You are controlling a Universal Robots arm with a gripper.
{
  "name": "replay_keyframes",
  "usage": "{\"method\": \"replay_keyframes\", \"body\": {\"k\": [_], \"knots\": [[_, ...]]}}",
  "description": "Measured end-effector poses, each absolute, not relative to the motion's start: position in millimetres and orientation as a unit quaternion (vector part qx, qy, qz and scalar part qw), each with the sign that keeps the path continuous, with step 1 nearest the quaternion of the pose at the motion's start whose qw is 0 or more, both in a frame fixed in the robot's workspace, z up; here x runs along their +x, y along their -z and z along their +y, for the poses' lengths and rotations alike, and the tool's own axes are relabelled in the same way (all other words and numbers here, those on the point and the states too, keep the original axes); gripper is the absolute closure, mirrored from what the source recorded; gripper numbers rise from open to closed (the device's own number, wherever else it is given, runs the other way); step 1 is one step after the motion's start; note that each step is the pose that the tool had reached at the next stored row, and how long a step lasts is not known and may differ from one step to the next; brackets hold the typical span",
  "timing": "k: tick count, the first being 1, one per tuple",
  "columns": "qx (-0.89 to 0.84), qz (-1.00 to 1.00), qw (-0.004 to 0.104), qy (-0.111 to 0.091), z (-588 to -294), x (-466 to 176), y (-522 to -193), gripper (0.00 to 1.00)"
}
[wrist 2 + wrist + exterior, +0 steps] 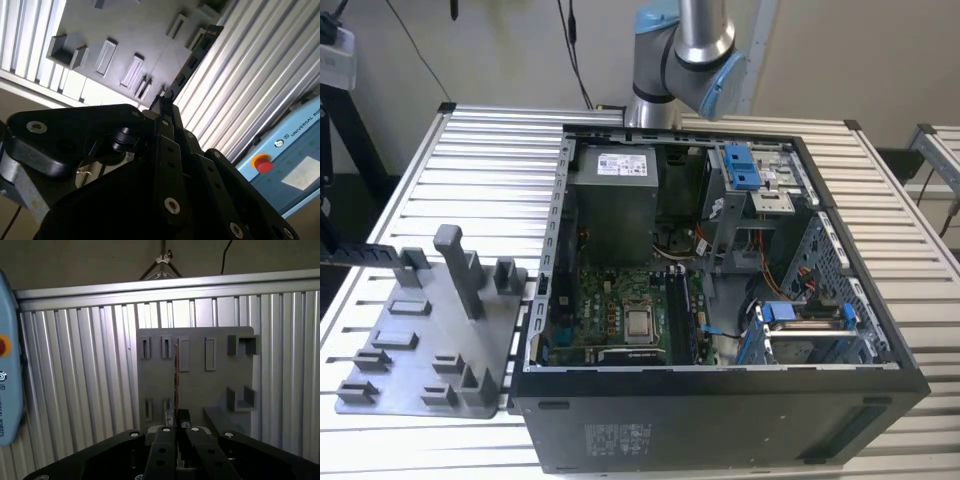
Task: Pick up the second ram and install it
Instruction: 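Pick up the second ram and move it above second insertion slot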
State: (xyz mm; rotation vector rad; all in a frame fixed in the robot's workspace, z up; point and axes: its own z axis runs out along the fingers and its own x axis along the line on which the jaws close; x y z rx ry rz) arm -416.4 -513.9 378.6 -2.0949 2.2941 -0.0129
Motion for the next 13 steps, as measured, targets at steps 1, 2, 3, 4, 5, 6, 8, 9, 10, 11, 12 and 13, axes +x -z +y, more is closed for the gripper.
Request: {"method": "replay_keyframes", "body": {"k": [1,2,3,4,5,6,8,9,10,11,12,13], "knots": [[-0.674,0.738,0.017,0.004,-513.9,-416.4,-381.0,0.86],[-0.674,0.738,0.017,0.004,-513.9,-416.4,-383.9,0.86],[-0.674,0.738,0.017,0.004,-513.9,-416.4,-386.3,0.86],[-0.674,0.738,0.017,0.004,-513.9,-416.4,-388.9,0.86],[-0.674,0.738,0.017,0.004,-513.9,-416.4,-391.1,0.86],[-0.674,0.738,0.017,0.004,-513.9,-416.4,-393.2,0.86],[-0.674,0.738,0.017,0.004,-513.9,-416.4,-397.0,0.86],[-0.674,0.738,0.017,0.004,-513.9,-416.4,-399.0,0.86],[-0.674,0.738,0.018,0.004,-513.9,-416.4,-401.1,0.86],[-0.674,0.738,0.017,0.004,-513.9,-416.4,-403.1,0.86],[-0.674,0.738,0.017,0.004,-514.0,-416.3,-404.9,0.86],[-0.674,0.738,0.017,0.004,-514.0,-416.4,-406.0,0.86]]}}
